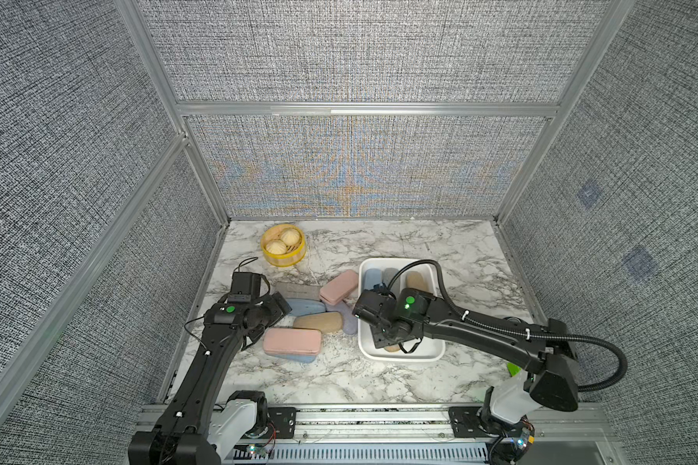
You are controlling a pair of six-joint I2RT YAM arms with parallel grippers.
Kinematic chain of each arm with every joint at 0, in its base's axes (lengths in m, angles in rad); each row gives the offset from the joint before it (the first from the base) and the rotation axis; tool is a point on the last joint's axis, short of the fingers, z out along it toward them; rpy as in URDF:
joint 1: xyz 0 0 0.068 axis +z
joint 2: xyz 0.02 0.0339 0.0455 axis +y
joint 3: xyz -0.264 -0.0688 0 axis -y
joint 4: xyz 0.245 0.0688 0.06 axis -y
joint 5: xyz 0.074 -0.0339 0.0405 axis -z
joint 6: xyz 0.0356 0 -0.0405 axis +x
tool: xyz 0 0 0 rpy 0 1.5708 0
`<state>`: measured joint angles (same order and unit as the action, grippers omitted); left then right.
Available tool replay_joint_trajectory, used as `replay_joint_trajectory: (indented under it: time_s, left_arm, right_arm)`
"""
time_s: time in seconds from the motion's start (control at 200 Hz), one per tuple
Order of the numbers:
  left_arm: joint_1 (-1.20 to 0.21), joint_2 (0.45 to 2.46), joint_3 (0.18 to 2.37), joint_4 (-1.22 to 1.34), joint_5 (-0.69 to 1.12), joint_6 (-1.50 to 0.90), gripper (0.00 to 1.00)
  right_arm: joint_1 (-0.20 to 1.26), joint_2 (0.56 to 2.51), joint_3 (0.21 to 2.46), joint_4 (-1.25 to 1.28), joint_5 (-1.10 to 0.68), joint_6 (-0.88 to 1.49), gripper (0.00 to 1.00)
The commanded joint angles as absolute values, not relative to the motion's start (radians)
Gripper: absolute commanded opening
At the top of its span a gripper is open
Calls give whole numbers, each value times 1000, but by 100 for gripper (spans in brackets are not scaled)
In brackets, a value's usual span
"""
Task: Put the glasses cases into the storage boxes
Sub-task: Place the glasses case in the storage box.
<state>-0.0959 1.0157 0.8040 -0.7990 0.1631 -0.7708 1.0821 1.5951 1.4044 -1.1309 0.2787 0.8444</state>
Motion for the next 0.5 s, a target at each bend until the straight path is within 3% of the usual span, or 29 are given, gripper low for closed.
replay_joint_trajectory:
  time_s: [0.0,0.495]
  left_arm:
    - [-97,1018,803,-779,179,-760,90]
    - [-109,1048,790,-759,215,-757,88]
  right_arm:
    - [1041,1600,1401,-1197,260,910,48]
    - [903,1628,1206,-1118,165,951,48]
